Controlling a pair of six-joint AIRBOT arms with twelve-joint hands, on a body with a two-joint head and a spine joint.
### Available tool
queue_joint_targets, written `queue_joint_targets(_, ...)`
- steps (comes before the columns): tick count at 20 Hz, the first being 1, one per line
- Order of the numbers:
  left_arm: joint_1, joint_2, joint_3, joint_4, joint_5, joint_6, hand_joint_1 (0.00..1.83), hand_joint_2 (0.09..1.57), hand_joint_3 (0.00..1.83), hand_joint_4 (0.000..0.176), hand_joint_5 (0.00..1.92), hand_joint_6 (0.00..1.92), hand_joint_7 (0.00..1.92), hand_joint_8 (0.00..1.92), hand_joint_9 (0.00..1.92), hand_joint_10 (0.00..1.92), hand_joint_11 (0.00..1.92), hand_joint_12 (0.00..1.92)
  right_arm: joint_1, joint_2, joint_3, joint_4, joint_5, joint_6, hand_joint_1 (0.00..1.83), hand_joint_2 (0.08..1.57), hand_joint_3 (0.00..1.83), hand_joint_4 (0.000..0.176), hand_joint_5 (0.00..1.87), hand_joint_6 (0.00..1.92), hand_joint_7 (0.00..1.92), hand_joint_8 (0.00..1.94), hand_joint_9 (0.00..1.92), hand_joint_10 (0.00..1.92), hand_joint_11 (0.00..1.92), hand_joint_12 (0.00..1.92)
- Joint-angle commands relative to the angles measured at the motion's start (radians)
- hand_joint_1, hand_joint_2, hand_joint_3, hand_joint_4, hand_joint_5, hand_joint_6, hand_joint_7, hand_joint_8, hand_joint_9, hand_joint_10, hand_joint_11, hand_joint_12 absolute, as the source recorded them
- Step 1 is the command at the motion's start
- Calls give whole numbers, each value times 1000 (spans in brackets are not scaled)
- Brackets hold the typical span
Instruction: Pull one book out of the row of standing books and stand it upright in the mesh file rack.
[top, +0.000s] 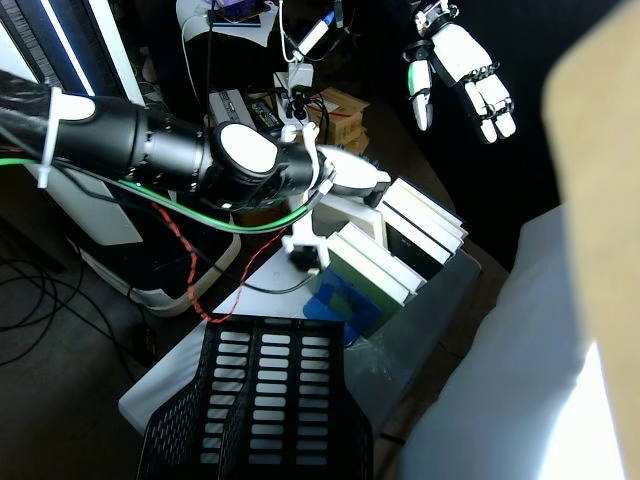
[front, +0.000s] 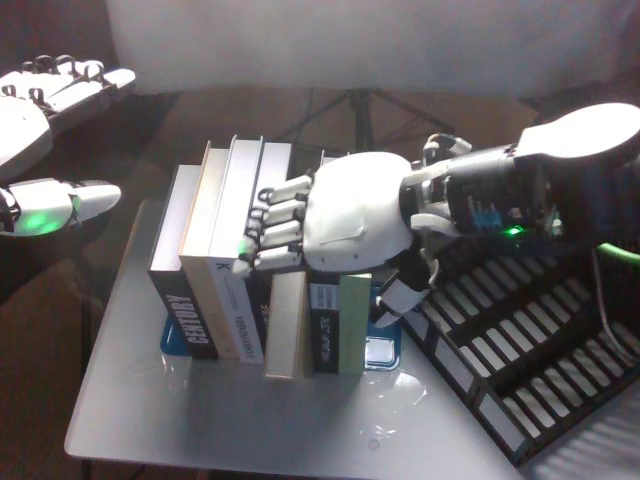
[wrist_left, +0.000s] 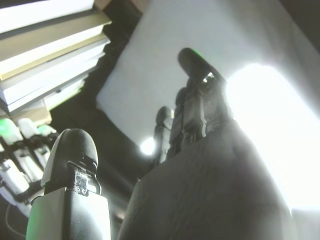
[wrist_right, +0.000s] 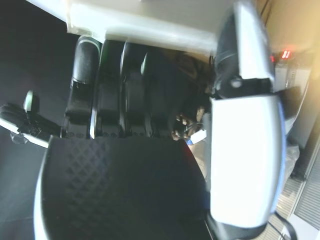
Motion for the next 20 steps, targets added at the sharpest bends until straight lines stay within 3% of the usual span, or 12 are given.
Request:
queue_joint_targets(1,-5,19,3,-21,-122,-5,498,1275,0,142,38,1,12,0,3,1,0,1152,3,2,-11,28,21,-2,867,857,0,0,0,4,0,0,0,15,0,117)
queue_joint_targets(2,-5,19,2,-21,-122,-5,507,1280,2,142,37,0,2,0,0,0,0,1169,7,7,-16,28,22,-2,836,854,0,0,0,0,0,0,0,2,0,23)
queue_joint_targets(4,-5,19,3,-21,-122,-5,523,1277,1,137,44,1,0,0,0,0,0,676,10,11,-18,28,22,-2,827,825,0,0,0,0,0,0,0,0,0,0)
queue_joint_targets(7,-1,19,3,-24,-123,-5,516,1281,1,142,35,3,0,0,0,0,0,449,15,19,-24,28,25,-2,783,844,0,0,0,0,0,0,0,0,0,0)
queue_joint_targets(9,0,19,3,-26,-125,-5,523,1283,1,133,41,5,0,0,0,0,0,426,16,32,-36,28,26,-2,792,855,0,0,0,0,0,0,0,0,0,0)
queue_joint_targets(11,-1,19,3,-26,-126,-5,511,1284,2,136,39,4,0,0,0,0,0,429,20,48,-49,30,29,-2,812,854,0,0,0,0,0,0,0,0,0,0)
queue_joint_targets(12,0,19,3,-26,-126,-5,515,1278,0,140,46,1,8,0,0,0,0,556,22,55,-54,35,35,-2,816,853,0,0,0,0,0,0,0,0,0,0)
queue_joint_targets(13,1,19,3,-27,-127,-5,515,1278,0,140,46,1,8,0,0,0,0,556,24,59,-57,41,42,-2,816,853,0,0,0,0,0,0,0,0,0,0)
queue_joint_targets(15,2,19,3,-29,-127,-5,508,1271,0,144,41,3,0,0,0,0,0,389,29,62,-62,40,51,-2,845,851,0,0,0,0,0,0,0,0,0,0)
queue_joint_targets(19,8,19,3,-35,-128,-5,487,1282,3,131,57,0,0,0,0,0,0,125,29,62,-67,29,9,-77,756,839,0,0,0,0,0,0,0,0,0,0)
queue_joint_targets(20,9,20,1,-38,-128,-5,510,1275,0,128,68,13,26,16,14,6,0,637,29,62,-68,29,-9,-98,768,829,0,0,0,0,0,0,0,0,0,0)
